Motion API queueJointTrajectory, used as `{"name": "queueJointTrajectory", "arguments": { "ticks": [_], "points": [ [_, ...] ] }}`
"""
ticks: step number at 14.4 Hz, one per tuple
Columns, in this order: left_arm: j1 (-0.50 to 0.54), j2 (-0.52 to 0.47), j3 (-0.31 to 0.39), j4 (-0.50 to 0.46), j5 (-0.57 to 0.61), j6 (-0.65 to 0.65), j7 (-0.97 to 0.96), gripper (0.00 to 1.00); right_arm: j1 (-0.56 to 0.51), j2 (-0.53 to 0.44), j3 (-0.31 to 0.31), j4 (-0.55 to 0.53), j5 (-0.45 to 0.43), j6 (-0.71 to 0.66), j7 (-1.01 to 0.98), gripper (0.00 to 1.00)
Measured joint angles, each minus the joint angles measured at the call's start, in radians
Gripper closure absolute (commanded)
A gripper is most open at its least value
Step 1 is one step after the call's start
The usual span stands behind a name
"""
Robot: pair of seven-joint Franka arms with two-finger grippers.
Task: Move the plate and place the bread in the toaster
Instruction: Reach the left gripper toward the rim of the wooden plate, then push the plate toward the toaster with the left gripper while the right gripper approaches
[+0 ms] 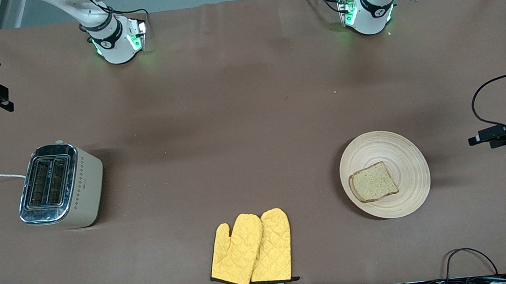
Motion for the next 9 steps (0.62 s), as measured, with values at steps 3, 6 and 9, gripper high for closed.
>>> {"name": "queueJointTrajectory", "arguments": {
  "ticks": [3, 6, 9],
  "points": [
    [0.019, 0.09, 0.0, 0.004, -0.127, 0.004, 0.086, 0.12, 0.0, 0.0, -0.001, 0.0, 0.0, 0.001, 0.0, 0.0],
    [0.039, 0.164, -0.005, 0.008, -0.25, 0.004, 0.166, 0.18, 0.0, 0.0, -0.001, 0.0, 0.0, 0.001, 0.0, 0.0],
    [0.039, 0.223, -0.012, 0.011, -0.347, 0.004, 0.221, 0.3, 0.0, 0.0, -0.001, 0.0, 0.0, 0.0, 0.0, 0.0]
  ]
}}
